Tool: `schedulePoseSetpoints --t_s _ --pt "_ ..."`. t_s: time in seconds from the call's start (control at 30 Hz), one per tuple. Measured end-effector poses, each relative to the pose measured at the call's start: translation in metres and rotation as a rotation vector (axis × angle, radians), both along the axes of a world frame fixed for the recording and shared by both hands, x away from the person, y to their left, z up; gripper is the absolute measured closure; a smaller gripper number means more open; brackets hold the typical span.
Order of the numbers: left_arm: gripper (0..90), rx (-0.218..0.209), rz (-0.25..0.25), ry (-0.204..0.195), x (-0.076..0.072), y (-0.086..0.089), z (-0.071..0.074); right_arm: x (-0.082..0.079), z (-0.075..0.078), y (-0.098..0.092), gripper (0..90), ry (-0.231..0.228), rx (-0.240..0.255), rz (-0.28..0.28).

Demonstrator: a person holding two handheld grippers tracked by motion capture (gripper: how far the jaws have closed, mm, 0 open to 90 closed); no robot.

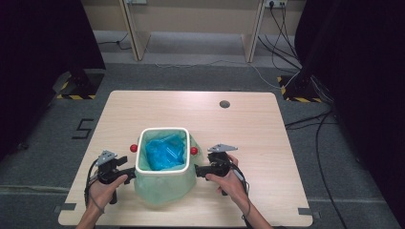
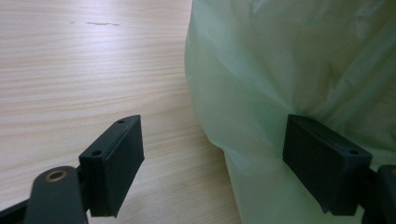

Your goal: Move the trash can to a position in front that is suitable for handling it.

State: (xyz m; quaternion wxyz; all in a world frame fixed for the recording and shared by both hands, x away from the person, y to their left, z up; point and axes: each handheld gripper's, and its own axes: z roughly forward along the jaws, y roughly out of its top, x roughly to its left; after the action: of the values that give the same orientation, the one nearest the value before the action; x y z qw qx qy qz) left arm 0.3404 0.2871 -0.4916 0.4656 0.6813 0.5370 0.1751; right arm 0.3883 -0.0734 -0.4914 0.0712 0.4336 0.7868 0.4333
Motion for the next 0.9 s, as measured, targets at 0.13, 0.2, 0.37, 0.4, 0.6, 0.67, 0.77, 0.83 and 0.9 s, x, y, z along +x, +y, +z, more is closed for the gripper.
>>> schedulePoseSetpoints --t_s 0.13,0.2,0.37,0.4,0.6,0.67,0.77,0.83,0.9 --pt "19.7 0.014 -0.024 -0.001 0.003 -0.009 0.002 0.001 0.001 -0.006 14.6 -0.002 0.000 -0.015" --pt "19.8 0.016 -0.031 0.000 0.005 -0.014 0.002 0.001 0.001 -0.010 14.8 0.007 0.009 -0.024" --pt "20.4 0.027 -0.037 0.000 0.011 -0.027 0.004 0.001 0.002 -0.021 14.8 0.013 0.014 -0.046" --pt "20.7 0.032 -0.038 -0.001 0.013 -0.030 0.004 0.002 0.002 -0.024 15.0 0.012 0.014 -0.051" --pt "22.1 0.042 -0.051 -0.004 0.025 -0.048 0.006 0.005 0.002 -0.041 15.6 0.027 0.027 -0.089" --pt "22.1 0.033 -0.053 0.005 0.029 -0.054 0.008 0.006 0.002 -0.047 15.6 0.026 0.030 -0.105" --pt "22.6 0.046 -0.062 0.005 0.036 -0.063 0.011 0.009 0.002 -0.055 16.3 0.023 0.028 -0.130" --pt "22.6 0.055 -0.060 -0.003 0.040 -0.068 0.013 0.011 0.002 -0.059 16.4 0.025 0.034 -0.143" --pt "22.9 0.058 -0.061 -0.002 0.044 -0.074 0.015 0.013 0.002 -0.064 16.7 0.032 0.040 -0.159"
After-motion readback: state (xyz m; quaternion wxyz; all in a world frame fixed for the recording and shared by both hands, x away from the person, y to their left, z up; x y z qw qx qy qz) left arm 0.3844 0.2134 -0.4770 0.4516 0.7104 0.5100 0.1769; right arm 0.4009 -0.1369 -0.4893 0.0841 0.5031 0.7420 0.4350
